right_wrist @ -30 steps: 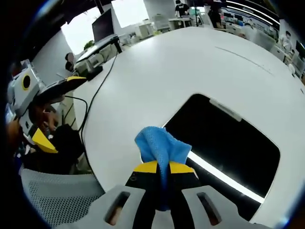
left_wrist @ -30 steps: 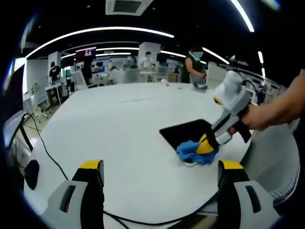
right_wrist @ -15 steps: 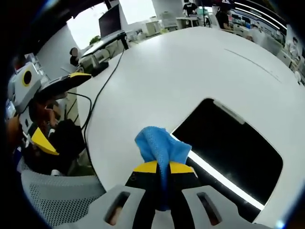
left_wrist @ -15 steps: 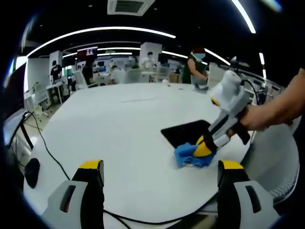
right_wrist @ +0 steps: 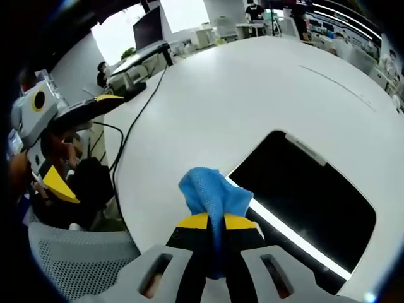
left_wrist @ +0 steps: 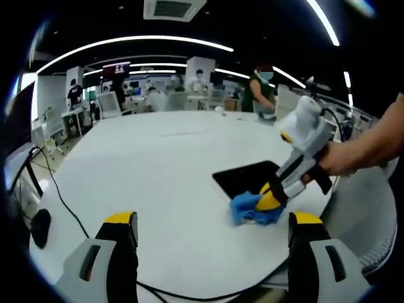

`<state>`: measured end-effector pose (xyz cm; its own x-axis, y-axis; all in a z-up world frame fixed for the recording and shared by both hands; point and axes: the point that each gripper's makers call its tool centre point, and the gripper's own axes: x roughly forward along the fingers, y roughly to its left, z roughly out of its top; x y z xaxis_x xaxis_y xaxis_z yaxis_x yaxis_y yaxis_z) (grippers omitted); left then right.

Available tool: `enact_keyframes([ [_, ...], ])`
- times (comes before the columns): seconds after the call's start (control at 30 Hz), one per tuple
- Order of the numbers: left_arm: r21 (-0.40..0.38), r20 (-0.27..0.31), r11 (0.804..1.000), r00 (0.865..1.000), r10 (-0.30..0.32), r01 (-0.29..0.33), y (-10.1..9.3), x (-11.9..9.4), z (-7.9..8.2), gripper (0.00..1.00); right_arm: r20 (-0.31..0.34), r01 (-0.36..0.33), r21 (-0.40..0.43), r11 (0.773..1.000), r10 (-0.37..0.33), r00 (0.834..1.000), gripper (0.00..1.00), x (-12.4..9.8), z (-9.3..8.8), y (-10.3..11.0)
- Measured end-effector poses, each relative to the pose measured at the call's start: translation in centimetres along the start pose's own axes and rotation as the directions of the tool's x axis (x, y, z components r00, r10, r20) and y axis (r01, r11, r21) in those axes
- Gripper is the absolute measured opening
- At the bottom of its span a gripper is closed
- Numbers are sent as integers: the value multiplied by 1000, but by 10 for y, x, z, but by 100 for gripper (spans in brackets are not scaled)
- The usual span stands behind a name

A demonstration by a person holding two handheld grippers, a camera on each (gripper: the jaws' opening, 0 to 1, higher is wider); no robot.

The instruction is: Wipe the mirror surface with the cleaning cloth until all visible marks leave the cleaned area.

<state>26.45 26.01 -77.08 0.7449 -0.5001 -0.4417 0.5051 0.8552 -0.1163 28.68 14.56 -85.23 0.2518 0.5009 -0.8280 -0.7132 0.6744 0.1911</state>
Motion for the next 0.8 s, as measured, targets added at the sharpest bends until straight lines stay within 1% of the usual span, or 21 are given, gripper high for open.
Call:
enact_keyframes([
  [0.3,-4,-3,1000,1000,4,-4,3,-2,-1,100,-14,1,-9,1000,-1,1000,1,0,0,1],
  [0.4,-19,-19,1000,1000,-16,15,-1,-2,-5,100,-22,3,-20,1000,-3,1000,1,0,0,0],
  [0.5,-7,-24,1000,1000,-19,19,-3,-2,-6,100,-27,7,-28,1000,-8,1000,1,1,1,-1],
  [0.57,-10,-24,1000,1000,-19,18,-3,-2,-7,100,-28,10,-16,1000,-11,1000,1,1,2,-2],
  [0.63,-12,-23,1000,1000,-14,14,-2,-2,-7,100,-27,20,-26,999,-20,999,1,1,3,-4],
  [0.8,-16,-26,1000,1000,-12,11,-1,-3,-8,100,-26,24,-20,1000,-24,999,1,1,7,-10],
])
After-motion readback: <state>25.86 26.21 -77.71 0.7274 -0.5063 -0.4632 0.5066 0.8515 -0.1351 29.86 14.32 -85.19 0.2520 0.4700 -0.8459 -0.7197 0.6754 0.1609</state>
